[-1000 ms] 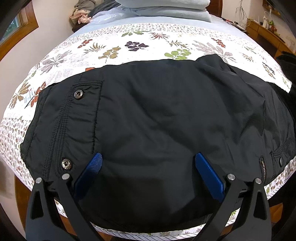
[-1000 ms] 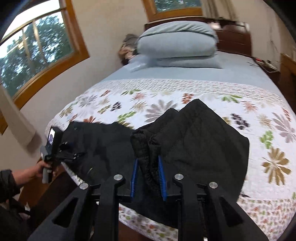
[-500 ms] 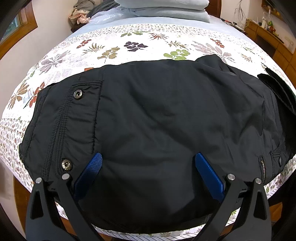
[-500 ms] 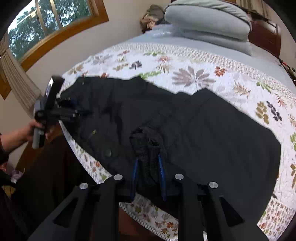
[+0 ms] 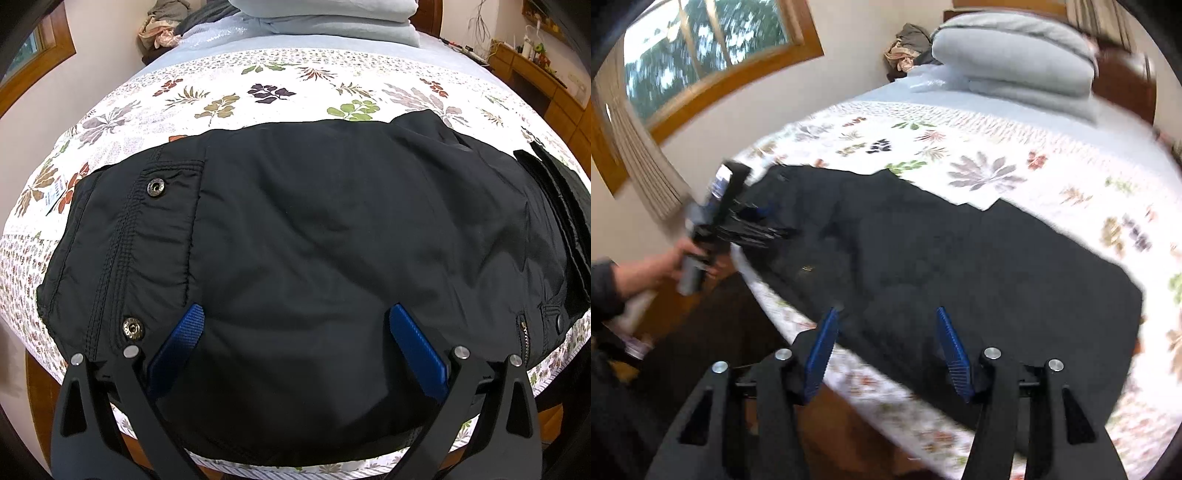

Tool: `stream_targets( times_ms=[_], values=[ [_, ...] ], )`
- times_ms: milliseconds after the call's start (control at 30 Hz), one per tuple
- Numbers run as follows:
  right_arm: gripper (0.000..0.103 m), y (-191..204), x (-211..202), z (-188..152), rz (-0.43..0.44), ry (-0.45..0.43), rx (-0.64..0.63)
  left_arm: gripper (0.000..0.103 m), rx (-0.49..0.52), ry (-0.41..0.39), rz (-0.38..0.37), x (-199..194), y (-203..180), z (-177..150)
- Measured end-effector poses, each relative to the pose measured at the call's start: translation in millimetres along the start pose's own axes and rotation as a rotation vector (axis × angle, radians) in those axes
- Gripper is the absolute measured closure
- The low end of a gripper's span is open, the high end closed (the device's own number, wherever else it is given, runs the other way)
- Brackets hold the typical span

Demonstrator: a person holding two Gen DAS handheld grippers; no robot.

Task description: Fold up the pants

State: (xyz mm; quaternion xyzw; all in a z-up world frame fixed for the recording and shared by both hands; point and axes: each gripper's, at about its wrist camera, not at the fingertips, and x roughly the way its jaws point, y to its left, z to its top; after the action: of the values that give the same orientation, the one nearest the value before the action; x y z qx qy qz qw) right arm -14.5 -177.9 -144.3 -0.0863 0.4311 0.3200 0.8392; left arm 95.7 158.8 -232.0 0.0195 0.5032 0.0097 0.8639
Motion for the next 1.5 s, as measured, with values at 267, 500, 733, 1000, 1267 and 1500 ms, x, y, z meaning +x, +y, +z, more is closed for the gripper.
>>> stream_targets(
  times_ms=[267,500,733,1000,1267,1500],
  values=[
    [0.070,-1.2,47.6,-11.7,-0.062,0.115,-0.021,0.002,-0.003,0.001,-0.008,-0.7,0.9,1.2],
    [0.086,-0.8,27.5,-2.7,0.053,0.051,0.015,0.002,-0.002,-0.006,-0.011,0.3,1.5,1.3],
    [0.086,-0.7,50.7,-5.7,0.077,0.092,0.024,0.002,-0.007,-0.010,-0.008,1.0,-0.1,1.7],
    [0.059,-5.6,43.6,-10.8,0.126,0.066,0.068,0.002,-0.057,0.002,-0.041,-17.8,11.8,10.0],
    [0.057,-14.8,-1.8,2.5,0.134,-0.059,0.133,0.002,-0.348,-0.096,0.111,-82.4,98.8,-14.1],
    [0.056,-24.1,3.0,7.4,0.123,-0.081,0.217,0.004,-0.799,0.010,-0.106,-58.8,172.9,-59.1]
  ],
)
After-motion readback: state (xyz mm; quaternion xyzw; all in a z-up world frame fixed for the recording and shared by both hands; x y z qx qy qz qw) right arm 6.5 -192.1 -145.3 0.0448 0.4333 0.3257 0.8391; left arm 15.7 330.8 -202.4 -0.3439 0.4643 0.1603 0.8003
